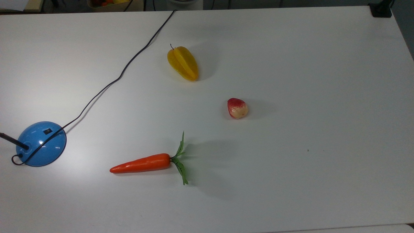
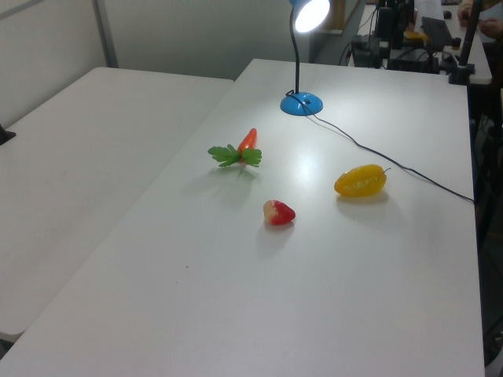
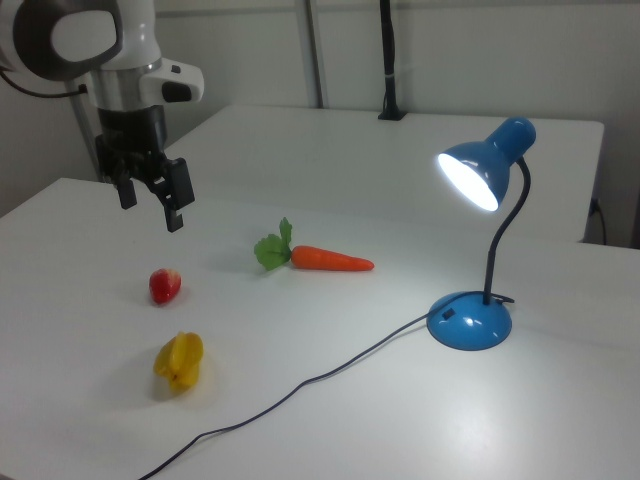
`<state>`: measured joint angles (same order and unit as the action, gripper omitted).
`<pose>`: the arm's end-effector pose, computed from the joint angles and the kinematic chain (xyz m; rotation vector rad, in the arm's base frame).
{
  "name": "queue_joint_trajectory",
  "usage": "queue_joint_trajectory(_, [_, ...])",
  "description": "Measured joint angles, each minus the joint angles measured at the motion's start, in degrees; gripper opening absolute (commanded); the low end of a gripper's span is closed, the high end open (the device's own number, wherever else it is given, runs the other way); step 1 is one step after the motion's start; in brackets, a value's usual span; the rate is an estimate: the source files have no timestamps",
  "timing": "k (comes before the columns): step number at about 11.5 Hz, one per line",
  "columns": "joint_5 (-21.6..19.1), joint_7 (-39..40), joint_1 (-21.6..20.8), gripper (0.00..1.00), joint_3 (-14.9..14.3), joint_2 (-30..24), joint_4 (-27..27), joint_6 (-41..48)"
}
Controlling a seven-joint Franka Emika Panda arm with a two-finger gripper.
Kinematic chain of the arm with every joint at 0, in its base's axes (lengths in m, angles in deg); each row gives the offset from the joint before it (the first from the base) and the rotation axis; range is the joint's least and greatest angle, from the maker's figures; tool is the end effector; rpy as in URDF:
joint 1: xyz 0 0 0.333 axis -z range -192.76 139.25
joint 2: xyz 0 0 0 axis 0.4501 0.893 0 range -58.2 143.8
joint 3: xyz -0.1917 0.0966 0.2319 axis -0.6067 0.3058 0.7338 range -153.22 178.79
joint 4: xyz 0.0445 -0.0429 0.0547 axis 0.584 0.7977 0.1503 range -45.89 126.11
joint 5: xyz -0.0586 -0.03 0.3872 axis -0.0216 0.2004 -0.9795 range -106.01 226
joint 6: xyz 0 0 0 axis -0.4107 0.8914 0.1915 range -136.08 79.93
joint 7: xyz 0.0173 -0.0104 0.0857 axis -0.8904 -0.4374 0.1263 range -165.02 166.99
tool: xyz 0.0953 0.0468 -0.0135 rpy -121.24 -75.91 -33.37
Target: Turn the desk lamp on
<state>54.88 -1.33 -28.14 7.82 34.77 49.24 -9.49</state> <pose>0.5057 -0.0249 0.6218 -3.0350 0.1540 0.0703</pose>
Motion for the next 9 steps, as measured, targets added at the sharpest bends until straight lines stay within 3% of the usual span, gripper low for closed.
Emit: queue_joint_trajectory(9, [0.0,0.7,2.9,1.0,-0.1,4.8,-4.8,0.4])
